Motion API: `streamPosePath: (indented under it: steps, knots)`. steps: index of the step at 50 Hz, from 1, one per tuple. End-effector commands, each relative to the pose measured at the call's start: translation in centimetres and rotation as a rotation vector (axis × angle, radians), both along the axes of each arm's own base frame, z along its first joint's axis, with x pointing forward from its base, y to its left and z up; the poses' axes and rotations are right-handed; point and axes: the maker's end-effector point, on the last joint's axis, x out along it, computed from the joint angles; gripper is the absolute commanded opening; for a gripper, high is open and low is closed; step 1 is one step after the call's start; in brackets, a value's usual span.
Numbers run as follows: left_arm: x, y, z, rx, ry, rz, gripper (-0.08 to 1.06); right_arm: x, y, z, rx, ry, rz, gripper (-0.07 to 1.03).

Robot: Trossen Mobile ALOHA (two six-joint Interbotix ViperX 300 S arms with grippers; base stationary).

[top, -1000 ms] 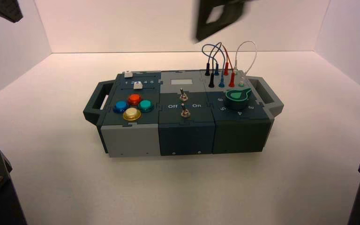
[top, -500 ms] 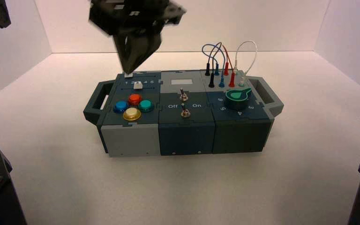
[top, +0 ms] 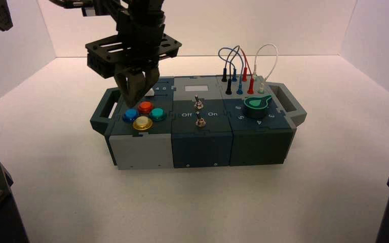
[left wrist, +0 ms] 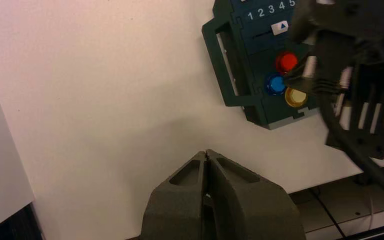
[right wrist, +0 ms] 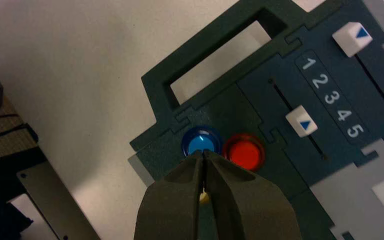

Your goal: Push the blue button with the right gripper.

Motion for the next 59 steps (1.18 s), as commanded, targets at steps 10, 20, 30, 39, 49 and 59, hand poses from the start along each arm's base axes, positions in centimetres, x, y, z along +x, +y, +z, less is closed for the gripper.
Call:
streamPosePath:
  steps: [10, 20, 30, 39, 49, 59]
  knots:
    - [0.3, 0.0, 0.5, -0.002, -0.015, 0.002, -0.03, 0.4, 1.1, 1.0, 0.031, -0.016, 0.004, -0.02]
    - [0.3, 0.0, 0.5, -0.001, -0.014, 0.000, -0.03, 0.3, 0.8, -1.7, -0.021, 0.016, 0.000, -0.02]
    - [0.3, 0.0, 0.5, 0.000, -0.013, -0.001, -0.03, 0.4, 1.0, -0.7, -0.001, 0.009, -0.011, -0.02]
    - [0.4, 0.0, 0.6, -0.001, -0.017, -0.001, -0.03, 1.2, 1.1, 3.7, 0.079, -0.033, -0.041, -0.02]
    - [0.3, 0.0, 0.4, -0.002, -0.012, -0.001, -0.03, 1.8, 0.4, 7.2, 0.121, -0.046, -0.081, -0.02]
    - [0.2, 0.0, 0.5, -0.001, -0.005, -0.001, -0.03, 1.8, 0.0, 6.9, 0.104, -0.037, -0.081, -0.02]
